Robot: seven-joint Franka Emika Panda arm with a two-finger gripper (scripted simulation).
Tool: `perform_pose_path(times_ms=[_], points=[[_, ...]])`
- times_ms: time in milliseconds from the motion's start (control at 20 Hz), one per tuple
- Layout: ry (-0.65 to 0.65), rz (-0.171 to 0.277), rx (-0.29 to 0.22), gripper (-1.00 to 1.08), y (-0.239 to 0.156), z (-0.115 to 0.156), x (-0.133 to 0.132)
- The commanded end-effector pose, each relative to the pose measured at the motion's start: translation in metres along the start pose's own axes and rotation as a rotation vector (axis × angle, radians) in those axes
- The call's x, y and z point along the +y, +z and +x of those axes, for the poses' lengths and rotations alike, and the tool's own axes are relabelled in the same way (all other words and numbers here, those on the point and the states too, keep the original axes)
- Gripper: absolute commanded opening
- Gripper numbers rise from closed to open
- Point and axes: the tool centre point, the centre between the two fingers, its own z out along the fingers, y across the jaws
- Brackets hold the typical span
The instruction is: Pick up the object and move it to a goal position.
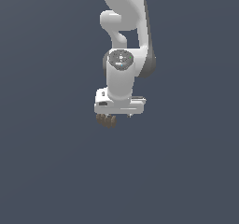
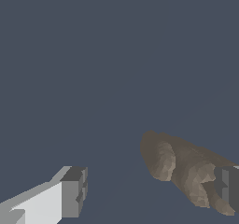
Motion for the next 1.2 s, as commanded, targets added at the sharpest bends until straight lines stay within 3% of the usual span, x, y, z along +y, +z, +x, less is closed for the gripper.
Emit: perform_pose_path(times_ms=[0,450,1150], points=[[0.0,0.0,0.0,1.0,0.0,0.0,0.0],[0.03,-0.029,0.046,1.0,-0.018,0.01,0.022],[-0.044,-0.027,0.042,1.0,-0.017,0.008,0.024]])
